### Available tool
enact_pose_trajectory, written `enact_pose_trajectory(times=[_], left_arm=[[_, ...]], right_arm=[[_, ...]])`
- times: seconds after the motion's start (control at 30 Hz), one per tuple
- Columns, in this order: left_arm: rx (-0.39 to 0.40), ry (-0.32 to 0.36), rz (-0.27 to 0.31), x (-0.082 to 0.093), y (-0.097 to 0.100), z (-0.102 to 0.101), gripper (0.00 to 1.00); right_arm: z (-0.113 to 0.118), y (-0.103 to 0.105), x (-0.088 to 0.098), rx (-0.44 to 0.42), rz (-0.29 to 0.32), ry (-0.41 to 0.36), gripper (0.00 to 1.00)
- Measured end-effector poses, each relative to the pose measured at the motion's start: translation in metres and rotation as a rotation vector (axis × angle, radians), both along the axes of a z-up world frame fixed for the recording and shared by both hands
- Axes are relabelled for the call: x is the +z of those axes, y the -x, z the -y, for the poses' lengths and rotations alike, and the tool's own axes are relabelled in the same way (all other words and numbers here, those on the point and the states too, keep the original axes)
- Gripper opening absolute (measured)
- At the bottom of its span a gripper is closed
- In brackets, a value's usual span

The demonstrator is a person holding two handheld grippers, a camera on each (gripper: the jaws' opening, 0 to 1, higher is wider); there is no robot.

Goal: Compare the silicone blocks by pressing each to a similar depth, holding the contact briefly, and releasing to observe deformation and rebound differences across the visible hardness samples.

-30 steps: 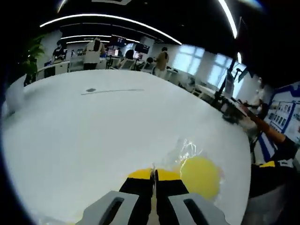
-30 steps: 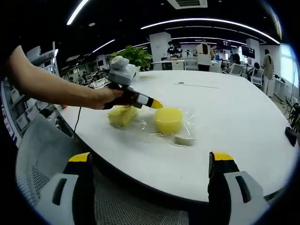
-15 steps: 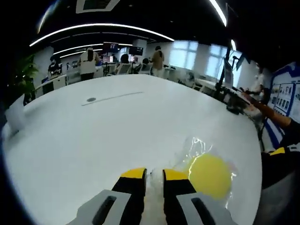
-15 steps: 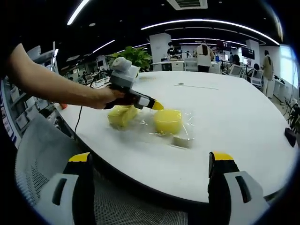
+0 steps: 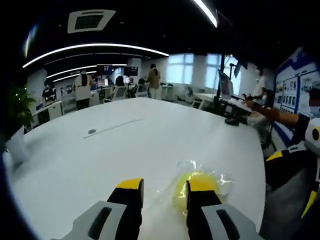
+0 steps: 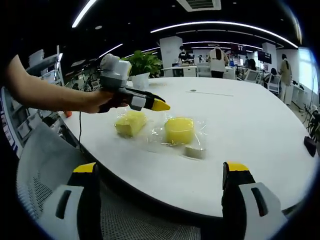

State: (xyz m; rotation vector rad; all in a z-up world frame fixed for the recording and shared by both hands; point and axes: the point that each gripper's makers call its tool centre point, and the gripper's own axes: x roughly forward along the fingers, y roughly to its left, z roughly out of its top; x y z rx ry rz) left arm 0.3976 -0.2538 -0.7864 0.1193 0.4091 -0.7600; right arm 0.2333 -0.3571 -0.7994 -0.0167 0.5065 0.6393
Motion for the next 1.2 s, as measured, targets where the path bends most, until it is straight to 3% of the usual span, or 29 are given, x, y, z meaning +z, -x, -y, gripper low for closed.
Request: enact_pose_trajectory(times=[0.2, 0.43, 0.53, 0.77, 0.97, 1.07, 1.1, 1.2], left_arm=[[0.019, 0.016, 0.074, 0.028, 0.017, -0.023, 0.46], [0.011, -0.001, 0.112, 0.042, 0.031, -0.043, 0.63], [0.005, 0.017, 0.108, 0.049, 0.041, -0.053, 0.72], [0.012, -0.016, 0.122, 0.059, 0.064, -0.072, 0.76], [0.042, 0.014, 0.041, 0.055, 0.095, -0.085, 0.82], [0.063, 0.027, 0.065, 0.059, 0.104, -0.092, 0.92], [0.071, 0.035, 0.085, 0.062, 0.105, -0.095, 0.99], [0.073, 0.035, 0.093, 0.064, 0.113, -0.1, 1.0]], right_arm=[[-0.003, -0.001, 0.004, 0.006, 0.01, -0.026, 0.96], [-0.005, -0.002, 0.007, 0.01, 0.017, -0.044, 0.96], [-0.006, -0.003, 0.008, 0.01, 0.022, -0.048, 0.96], [-0.006, -0.003, 0.011, 0.006, 0.024, -0.068, 0.96], [-0.005, -0.004, 0.011, 0.004, 0.026, -0.07, 0.96], [-0.004, -0.004, 0.012, -0.001, 0.027, -0.076, 0.96], [-0.004, -0.004, 0.012, -0.001, 0.026, -0.073, 0.96], [-0.004, -0.003, 0.011, 0.002, 0.024, -0.066, 0.96]])
